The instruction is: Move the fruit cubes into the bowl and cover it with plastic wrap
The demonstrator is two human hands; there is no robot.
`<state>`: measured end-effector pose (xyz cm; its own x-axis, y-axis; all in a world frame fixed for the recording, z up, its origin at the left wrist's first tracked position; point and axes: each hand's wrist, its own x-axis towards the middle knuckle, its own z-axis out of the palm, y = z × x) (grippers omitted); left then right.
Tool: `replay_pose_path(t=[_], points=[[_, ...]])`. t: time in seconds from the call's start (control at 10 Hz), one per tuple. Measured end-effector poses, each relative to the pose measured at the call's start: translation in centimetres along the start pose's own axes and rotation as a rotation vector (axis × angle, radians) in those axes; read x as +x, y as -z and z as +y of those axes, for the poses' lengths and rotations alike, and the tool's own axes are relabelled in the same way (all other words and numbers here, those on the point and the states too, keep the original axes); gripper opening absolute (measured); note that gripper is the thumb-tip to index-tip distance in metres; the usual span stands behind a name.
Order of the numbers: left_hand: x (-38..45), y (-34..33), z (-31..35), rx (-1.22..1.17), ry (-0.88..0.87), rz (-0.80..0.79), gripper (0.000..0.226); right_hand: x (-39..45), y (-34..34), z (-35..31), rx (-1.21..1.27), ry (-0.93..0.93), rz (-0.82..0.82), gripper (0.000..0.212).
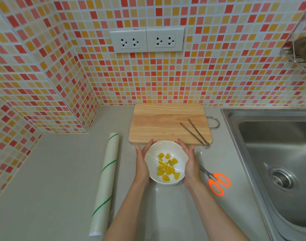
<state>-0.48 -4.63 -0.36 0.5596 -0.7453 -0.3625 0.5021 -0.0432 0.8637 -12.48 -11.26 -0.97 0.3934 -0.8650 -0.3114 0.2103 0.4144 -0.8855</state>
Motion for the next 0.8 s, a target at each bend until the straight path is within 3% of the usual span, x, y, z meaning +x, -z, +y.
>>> replay_pose_path(t=[0.5,0.8], points=[[0.3,0.4,-0.3,0.275,-0.121,0.05,0.048,0.2,0.1,-0.4,-0.148,0.066,0.028,0.041],[-0.5,0.1,0.3,0.247,-0.13,0.053,0.046,0.0,0.0,-1.0,-0.19,0.086,0.043,0.042]])
